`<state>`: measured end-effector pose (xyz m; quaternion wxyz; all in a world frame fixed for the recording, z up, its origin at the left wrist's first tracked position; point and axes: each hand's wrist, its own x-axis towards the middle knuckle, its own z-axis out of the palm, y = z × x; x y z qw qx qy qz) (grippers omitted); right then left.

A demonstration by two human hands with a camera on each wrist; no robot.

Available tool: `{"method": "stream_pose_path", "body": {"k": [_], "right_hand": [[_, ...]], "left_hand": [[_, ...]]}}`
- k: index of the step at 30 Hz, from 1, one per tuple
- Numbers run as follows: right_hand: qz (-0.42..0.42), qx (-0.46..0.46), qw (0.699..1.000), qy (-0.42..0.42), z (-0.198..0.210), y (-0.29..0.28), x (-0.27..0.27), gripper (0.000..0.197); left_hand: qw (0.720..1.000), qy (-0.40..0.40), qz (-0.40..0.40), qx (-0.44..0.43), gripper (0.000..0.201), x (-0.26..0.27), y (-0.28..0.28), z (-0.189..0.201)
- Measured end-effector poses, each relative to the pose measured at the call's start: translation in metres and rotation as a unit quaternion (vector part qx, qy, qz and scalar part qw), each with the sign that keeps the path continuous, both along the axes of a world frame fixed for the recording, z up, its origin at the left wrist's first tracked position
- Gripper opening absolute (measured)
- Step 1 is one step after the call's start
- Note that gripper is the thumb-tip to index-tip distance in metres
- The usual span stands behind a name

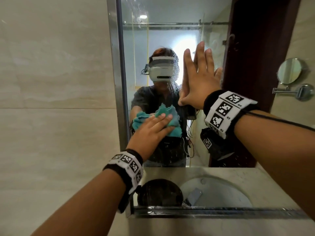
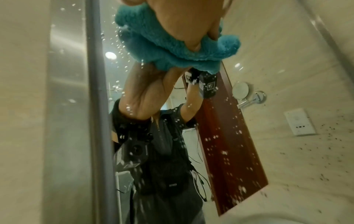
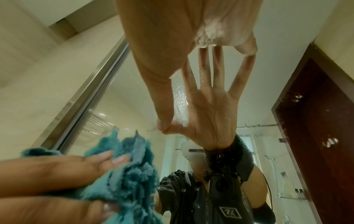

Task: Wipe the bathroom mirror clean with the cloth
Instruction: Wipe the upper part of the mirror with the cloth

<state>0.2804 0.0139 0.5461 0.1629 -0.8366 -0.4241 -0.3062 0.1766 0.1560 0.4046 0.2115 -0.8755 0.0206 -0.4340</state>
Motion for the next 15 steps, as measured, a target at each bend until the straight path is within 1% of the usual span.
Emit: {"method": "stream_pose_path", "body": {"k": [1, 2, 3, 4, 5, 6, 7, 8, 10, 12, 13, 14, 15], "right_hand": [[-0.001, -0.001, 1.0, 0.0, 0.0, -0.001, -0.001, 0.136], [-0.003, -0.001, 1.0, 0.0, 0.001, -0.001, -0.002, 0.136], [-0.003, -0.002, 1.0, 0.002, 0.002, -0.001, -0.003, 0.136], [-0.002, -0.002, 1.0, 0.006, 0.002, -0.001, -0.003, 0.137], [-0.002, -0.002, 1.0, 0.009, 0.002, 0.0, -0.003, 0.138], [-0.003, -0.001, 1.0, 0.008, 0.003, 0.0, -0.002, 0.138], [-0.004, -0.001, 1.0, 0.007, 0.003, 0.0, -0.002, 0.138], [-0.002, 0.0, 1.0, 0.008, 0.003, 0.0, -0.001, 0.138], [0.007, 0.014, 1.0, 0.008, 0.001, 0.001, 0.001, 0.136], [0.02, 0.031, 0.999, -0.006, -0.003, -0.001, 0.002, 0.132], [0.031, 0.036, 0.999, -0.015, -0.006, -0.004, 0.003, 0.129], [0.042, 0.042, 0.998, -0.022, -0.008, -0.01, 0.007, 0.125], [0.045, 0.052, 0.997, -0.029, -0.011, -0.017, 0.011, 0.121]], "left_hand": [[0.999, 0.03, -0.007, 0.024, 0.065, -0.004, 0.003, 0.004], [0.998, 0.042, -0.007, 0.043, 0.063, -0.009, 0.006, 0.019], [0.999, 0.031, -0.002, 0.04, 0.061, -0.011, 0.009, 0.039], [1.0, -0.005, 0.003, 0.004, 0.058, -0.012, 0.011, 0.06], [0.997, -0.059, 0.011, -0.05, 0.054, -0.014, 0.014, 0.084], [0.988, -0.113, 0.014, -0.108, 0.05, -0.015, 0.015, 0.103], [0.977, -0.151, 0.012, -0.148, 0.048, -0.013, 0.016, 0.114], [0.973, -0.168, 0.016, -0.157, 0.047, -0.011, 0.015, 0.113], [0.981, -0.152, 0.019, -0.119, 0.051, -0.005, 0.012, 0.086], [0.994, -0.089, 0.018, -0.063, 0.058, -0.001, 0.005, 0.041], [0.997, -0.054, 0.018, -0.05, 0.061, -0.001, 0.002, 0.021], [0.999, -0.027, 0.015, -0.042, 0.063, -0.002, 0.0, 0.007], [0.999, -0.011, 0.007, -0.029, 0.064, -0.004, 0.001, 0.006]]}}
